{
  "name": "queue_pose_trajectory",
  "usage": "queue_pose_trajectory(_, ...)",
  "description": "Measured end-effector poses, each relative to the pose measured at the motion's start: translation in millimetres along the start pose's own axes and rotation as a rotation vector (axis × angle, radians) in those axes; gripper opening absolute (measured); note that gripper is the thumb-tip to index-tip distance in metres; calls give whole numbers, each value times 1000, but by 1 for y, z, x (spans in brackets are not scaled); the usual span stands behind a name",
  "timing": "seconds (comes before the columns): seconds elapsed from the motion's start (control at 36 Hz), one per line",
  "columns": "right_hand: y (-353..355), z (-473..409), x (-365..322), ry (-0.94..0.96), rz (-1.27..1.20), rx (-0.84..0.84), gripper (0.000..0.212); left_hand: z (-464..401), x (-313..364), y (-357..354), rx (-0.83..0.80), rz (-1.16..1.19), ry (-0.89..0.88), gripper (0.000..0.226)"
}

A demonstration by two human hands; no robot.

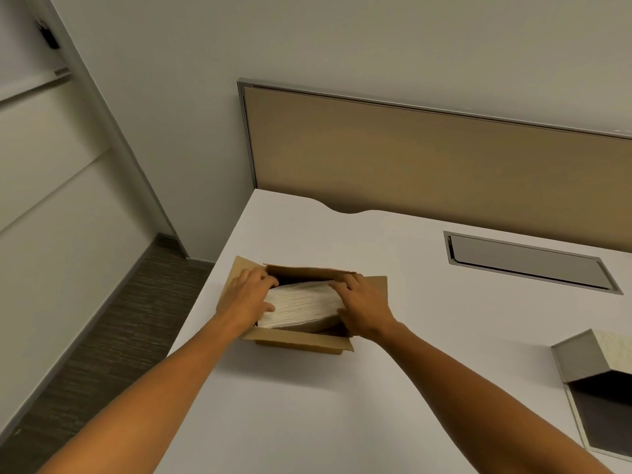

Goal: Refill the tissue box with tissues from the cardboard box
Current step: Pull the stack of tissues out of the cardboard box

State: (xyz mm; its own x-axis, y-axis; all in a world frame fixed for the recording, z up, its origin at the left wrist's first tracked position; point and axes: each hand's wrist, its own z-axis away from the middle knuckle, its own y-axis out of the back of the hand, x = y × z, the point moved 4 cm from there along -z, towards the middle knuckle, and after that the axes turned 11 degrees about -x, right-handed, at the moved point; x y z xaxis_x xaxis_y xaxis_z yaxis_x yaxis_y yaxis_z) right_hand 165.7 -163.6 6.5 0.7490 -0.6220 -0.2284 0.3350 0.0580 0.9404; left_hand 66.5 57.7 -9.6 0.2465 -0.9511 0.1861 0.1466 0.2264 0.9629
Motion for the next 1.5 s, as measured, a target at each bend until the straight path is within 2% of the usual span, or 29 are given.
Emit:
queue_pose_trajectory(0.14,-4,-23,6,-90,-75,-124,96,-8,8,-8,-205,-57,-113,112)
queue_pose_trajectory(0.25,-11,-36,14,-115,-75,-188,115,-12,13,-15,-273,-100,-136,132)
queue_pose_trajectory(0.42,-18,-48,27,-144,40,-264,126,-23,14,-17,-307,-73,-110,135)
queue_pose_trajectory(0.61,-26,-56,24,-95,207,-258,135,-34,20,-20,-335,-173,-150,119)
queue_pose_trajectory(0.81,-31,-57,14,39,242,-161,125,-45,25,-35,-345,-333,-168,126)
queue_pose_trajectory(0.92,-33,-59,2,220,264,-102,111,-47,28,-41,-364,-379,-190,114)
queue_pose_trajectory(1.0,-37,-63,-5,278,292,-92,106,-47,30,-42,-365,-395,-188,103)
queue_pose_trajectory(1.14,-45,-73,-5,208,377,-171,108,-47,29,-41,-373,-359,-172,105)
queue_pose_trajectory(1.33,-46,-83,3,170,507,-238,101,-44,21,-41,-380,-370,-184,85)
queue_pose_trajectory(1.42,-43,-85,8,133,527,-245,92,-41,17,-40,-370,-333,-197,83)
queue_pose_trajectory(1.5,-40,-85,12,123,540,-257,75,-39,16,-37,-355,-272,-206,92)
